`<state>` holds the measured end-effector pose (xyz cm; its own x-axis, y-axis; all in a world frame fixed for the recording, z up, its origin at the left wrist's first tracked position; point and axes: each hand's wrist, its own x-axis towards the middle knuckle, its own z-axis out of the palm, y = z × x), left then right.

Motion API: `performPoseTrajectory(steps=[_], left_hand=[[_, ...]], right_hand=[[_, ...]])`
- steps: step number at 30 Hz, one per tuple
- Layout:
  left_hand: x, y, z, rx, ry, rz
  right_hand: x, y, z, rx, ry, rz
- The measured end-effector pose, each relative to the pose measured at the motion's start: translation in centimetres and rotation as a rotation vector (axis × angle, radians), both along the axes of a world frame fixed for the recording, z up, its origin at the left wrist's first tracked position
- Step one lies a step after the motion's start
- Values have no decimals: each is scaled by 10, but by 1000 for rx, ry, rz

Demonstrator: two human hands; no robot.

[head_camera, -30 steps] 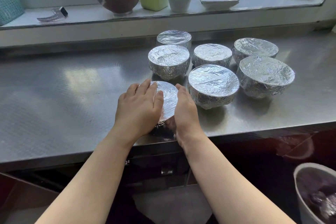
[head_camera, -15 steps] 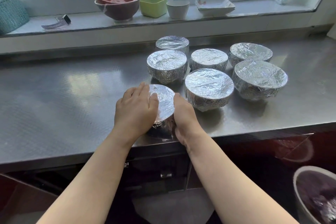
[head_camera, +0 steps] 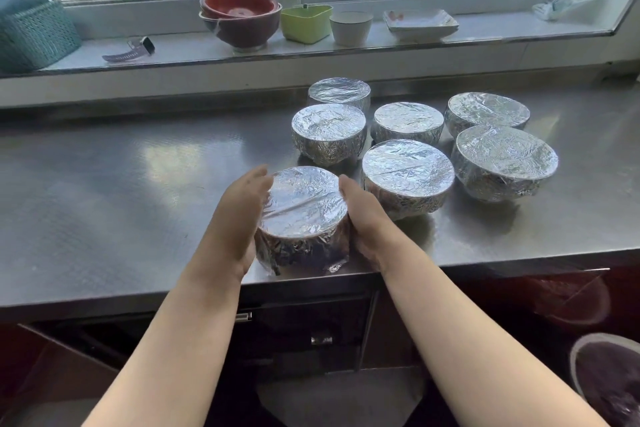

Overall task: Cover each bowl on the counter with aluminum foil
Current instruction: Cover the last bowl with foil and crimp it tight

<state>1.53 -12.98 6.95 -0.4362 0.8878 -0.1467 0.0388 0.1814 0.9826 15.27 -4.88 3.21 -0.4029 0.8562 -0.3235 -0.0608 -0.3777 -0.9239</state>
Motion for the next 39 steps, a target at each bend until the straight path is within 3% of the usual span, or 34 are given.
performPoseTrajectory(steps=[4, 8, 11, 16, 20, 23, 27, 29, 39], left_hand=[[2, -6, -13, 79, 117, 30], [-5, 1, -14, 179, 605, 35], [-8, 11, -1, 218, 831, -67], [-9, 27, 0, 60, 1102, -276], [-8, 30, -9, -46, 1159, -367], [-6, 30, -11, -61, 1188, -363], [-6, 30, -13, -41, 1170, -333], [-7, 30, -15, -36, 1156, -328], [-7, 32, -15, -52, 1138, -318]], right_hand=[[3, 5, 3, 2, 22, -26], [14, 3, -4, 94, 8, -5], [19, -6, -8, 121, 64, -18], [25, -27, -15, 226, 48, -196], [19, -51, -8, 417, 68, -438], [1, -64, -1, 591, 30, -414], [-27, -65, -8, 689, -185, -368], [-33, -62, -11, 673, -212, -432], [-31, -51, -18, 356, 65, -509]])
